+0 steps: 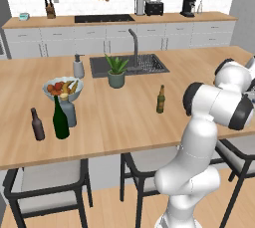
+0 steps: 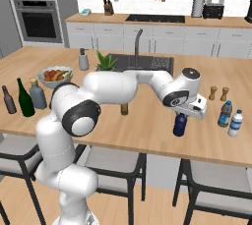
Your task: Move the plastic bottles in the middle to the plastics group, and the glass bottles in the middle to the glass group.
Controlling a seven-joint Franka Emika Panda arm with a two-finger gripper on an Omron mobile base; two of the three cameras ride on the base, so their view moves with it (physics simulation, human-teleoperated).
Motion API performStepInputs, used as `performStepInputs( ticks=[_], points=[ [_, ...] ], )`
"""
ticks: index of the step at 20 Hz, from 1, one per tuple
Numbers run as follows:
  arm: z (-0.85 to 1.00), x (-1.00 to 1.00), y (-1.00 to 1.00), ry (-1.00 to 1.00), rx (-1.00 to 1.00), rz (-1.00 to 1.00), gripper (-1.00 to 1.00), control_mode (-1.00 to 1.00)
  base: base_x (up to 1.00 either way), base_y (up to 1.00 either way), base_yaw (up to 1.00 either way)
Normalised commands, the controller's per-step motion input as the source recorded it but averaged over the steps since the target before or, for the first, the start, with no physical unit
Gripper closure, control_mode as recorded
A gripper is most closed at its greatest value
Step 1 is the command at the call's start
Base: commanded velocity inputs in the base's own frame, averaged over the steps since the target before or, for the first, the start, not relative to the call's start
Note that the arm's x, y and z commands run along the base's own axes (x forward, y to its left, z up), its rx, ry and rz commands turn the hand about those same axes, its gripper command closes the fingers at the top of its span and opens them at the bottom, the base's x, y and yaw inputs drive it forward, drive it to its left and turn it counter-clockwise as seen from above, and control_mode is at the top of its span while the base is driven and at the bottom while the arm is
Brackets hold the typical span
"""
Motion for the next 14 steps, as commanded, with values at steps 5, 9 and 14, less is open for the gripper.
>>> performStepInputs(
  ticks=[5,9,14],
  points=[
    [0.01,0.04,0.0,0.0,-0.03,0.0,1.0,-1.0,0.0,0.0,0.0],
    [0.0,0.0,0.0,-0.01,-0.09,-0.02,1.0,-1.0,0.0,0.0,0.0],
    [0.03,0.09,0.0,0.0,-0.06,-0.07,1.0,-1.0,0.0,0.0,0.0]
  ],
)
